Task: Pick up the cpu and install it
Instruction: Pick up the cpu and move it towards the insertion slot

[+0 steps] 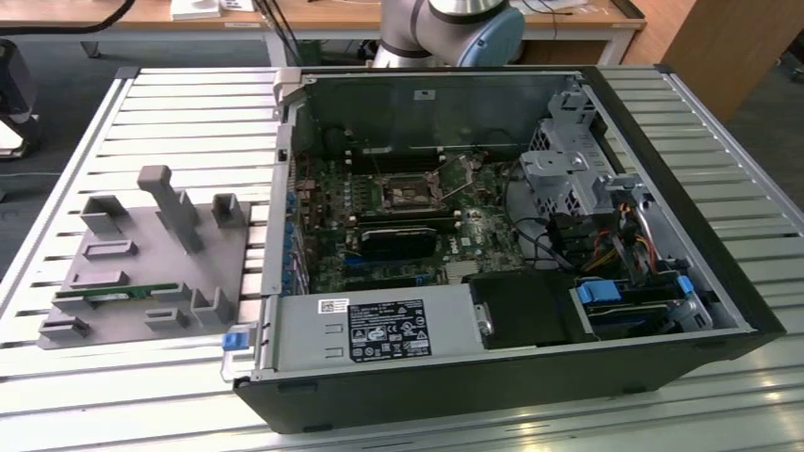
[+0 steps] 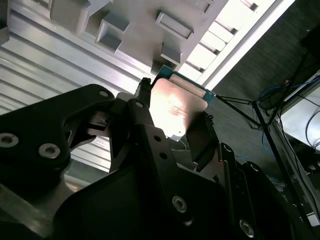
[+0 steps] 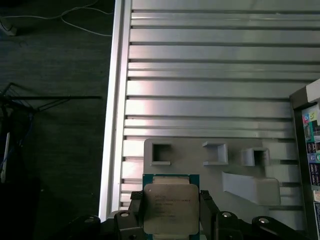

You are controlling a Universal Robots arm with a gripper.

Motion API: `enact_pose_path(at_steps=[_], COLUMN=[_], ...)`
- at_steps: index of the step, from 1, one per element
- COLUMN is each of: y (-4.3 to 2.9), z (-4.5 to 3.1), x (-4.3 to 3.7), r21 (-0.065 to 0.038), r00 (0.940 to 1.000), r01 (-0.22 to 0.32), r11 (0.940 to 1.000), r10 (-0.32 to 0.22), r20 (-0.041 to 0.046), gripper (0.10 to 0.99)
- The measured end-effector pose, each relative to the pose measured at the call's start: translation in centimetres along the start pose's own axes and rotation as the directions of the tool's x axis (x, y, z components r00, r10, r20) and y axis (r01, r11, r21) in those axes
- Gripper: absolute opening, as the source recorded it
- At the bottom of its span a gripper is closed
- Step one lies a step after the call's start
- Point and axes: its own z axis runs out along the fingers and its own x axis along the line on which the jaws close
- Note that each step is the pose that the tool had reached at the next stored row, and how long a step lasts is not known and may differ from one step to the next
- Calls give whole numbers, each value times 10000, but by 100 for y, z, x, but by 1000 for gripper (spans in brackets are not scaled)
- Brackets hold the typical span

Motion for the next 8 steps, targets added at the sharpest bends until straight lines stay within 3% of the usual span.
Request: enact_pose_path(at_steps=[5, 6, 8], y=[39, 45, 52], z=[-129, -137, -139], x=[4, 3, 3], r21=[17, 103, 459], r00=[10000, 10000, 10000], r01=[-3, -4, -12], r11=[10000, 9999, 9989], r10=[3, 4, 12], r20=[0, 4, 2], gripper=[537, 537, 537])
